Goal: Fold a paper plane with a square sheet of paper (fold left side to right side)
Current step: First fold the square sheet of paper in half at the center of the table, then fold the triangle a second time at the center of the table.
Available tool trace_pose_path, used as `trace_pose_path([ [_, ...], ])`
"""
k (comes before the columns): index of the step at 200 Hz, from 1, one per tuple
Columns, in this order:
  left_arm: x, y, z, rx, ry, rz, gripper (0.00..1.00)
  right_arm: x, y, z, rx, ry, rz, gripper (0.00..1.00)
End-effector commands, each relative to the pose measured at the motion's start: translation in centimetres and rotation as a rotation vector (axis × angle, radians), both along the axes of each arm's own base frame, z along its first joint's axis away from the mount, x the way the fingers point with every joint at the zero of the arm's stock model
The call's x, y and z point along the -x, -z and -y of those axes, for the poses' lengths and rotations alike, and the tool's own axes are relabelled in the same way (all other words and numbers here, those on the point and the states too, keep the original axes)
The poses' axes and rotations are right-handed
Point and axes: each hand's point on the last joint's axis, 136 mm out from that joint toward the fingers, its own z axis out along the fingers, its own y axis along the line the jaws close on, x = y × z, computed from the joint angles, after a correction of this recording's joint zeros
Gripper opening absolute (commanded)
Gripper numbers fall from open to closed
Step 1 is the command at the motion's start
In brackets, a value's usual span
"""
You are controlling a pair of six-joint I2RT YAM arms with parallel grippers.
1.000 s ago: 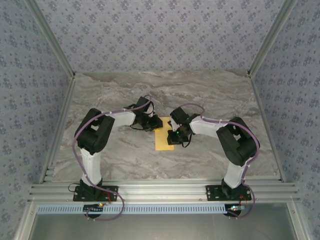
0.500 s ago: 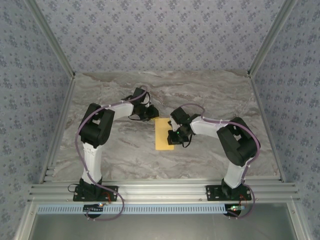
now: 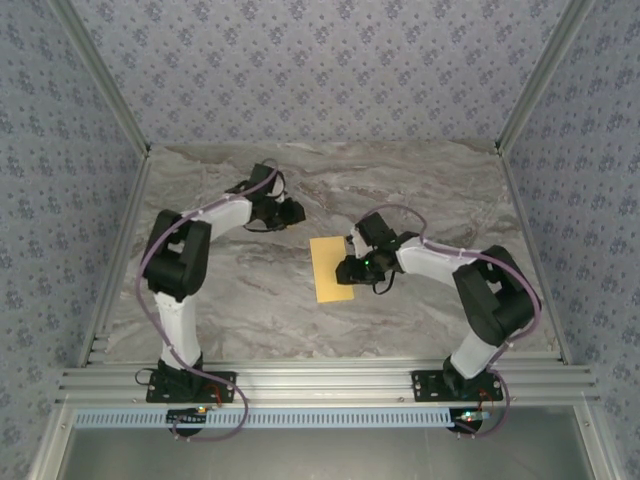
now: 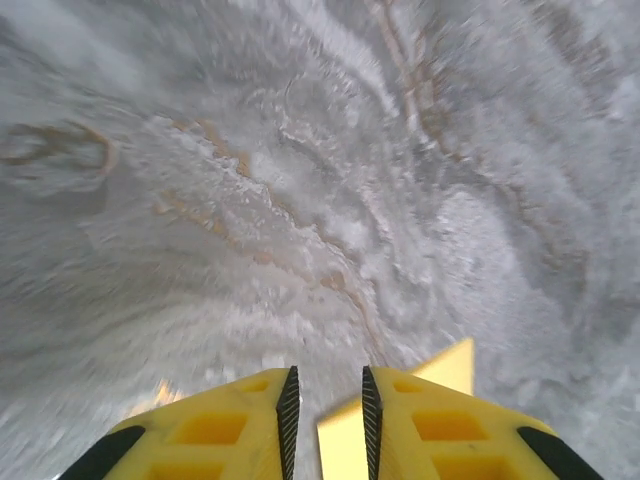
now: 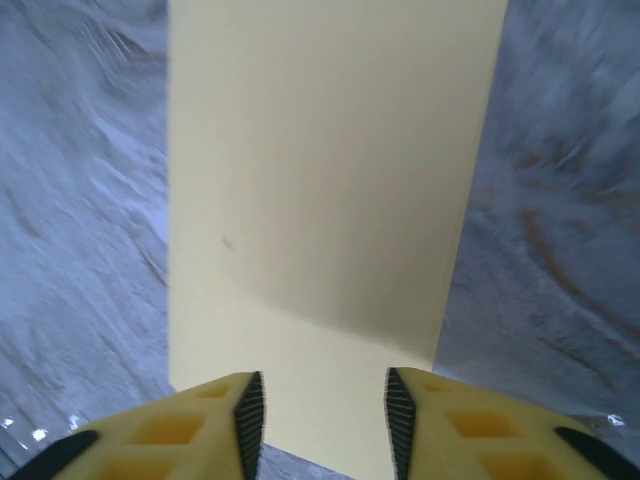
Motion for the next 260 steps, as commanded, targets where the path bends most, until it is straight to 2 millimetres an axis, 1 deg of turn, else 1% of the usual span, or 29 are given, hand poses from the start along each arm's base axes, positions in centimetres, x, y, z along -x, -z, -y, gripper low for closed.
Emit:
trace_pose_path([
  [1, 2.4, -3.7, 1.2, 0.065, 0.046, 0.054, 0.26, -2.2, -3.1, 0.7, -0.056, 0.061, 0.109, 0.50],
  [20, 5.1, -3.0, 3.3, 0.105, 0.108, 0.014, 0.26, -2.6, -3.4, 1.8, -0.075, 0.106, 0.106, 0.59],
  [30, 6.1, -2.1, 4.1, 0.107, 0.130, -0.011, 0.26, -2.7, -3.4, 2.1, -0.098, 0.126, 0.091, 0.61],
  [40, 6.6, -1.2, 4.7, 0.097, 0.141, -0.027, 0.25, -2.7, -3.2, 2.4, -0.121, 0.145, 0.073, 0.63],
  [71, 6.7, 1.2, 5.8, 0.079, 0.145, -0.071, 0.25, -2.3, -2.4, 2.9, -0.163, 0.189, 0.025, 0.65],
  [83, 6.5, 1.9, 5.8, 0.057, 0.144, -0.077, 0.25, -2.1, -2.1, 3.0, -0.160, 0.191, 0.012, 0.65],
  [94, 6.4, 2.8, 5.4, 0.025, 0.134, -0.089, 0.25, -1.8, -1.8, 3.1, -0.152, 0.189, -0.004, 0.65],
  [107, 6.3, 3.7, 5.0, -0.004, 0.126, -0.101, 0.25, -1.6, -1.6, 2.9, -0.152, 0.177, -0.027, 0.65],
  [126, 6.4, 4.6, 5.1, -0.013, 0.134, -0.116, 0.24, -1.3, -1.3, 2.5, -0.170, 0.163, -0.054, 0.65],
  [146, 6.3, 5.2, 4.9, -0.033, 0.138, -0.122, 0.24, -1.4, -1.2, 2.1, -0.186, 0.162, -0.078, 0.66],
  [169, 6.4, 5.6, 4.6, -0.065, 0.148, -0.128, 0.24, -1.3, -1.1, 1.4, -0.213, 0.156, -0.117, 0.62],
  [206, 6.6, 5.6, 4.5, -0.061, 0.146, -0.132, 0.24, -0.8, -0.7, 0.6, -0.234, 0.154, -0.181, 0.58],
  [260, 6.6, 5.6, 4.6, -0.057, 0.148, -0.131, 0.24, -0.6, 0.5, -0.5, -0.229, 0.157, -0.237, 0.57],
])
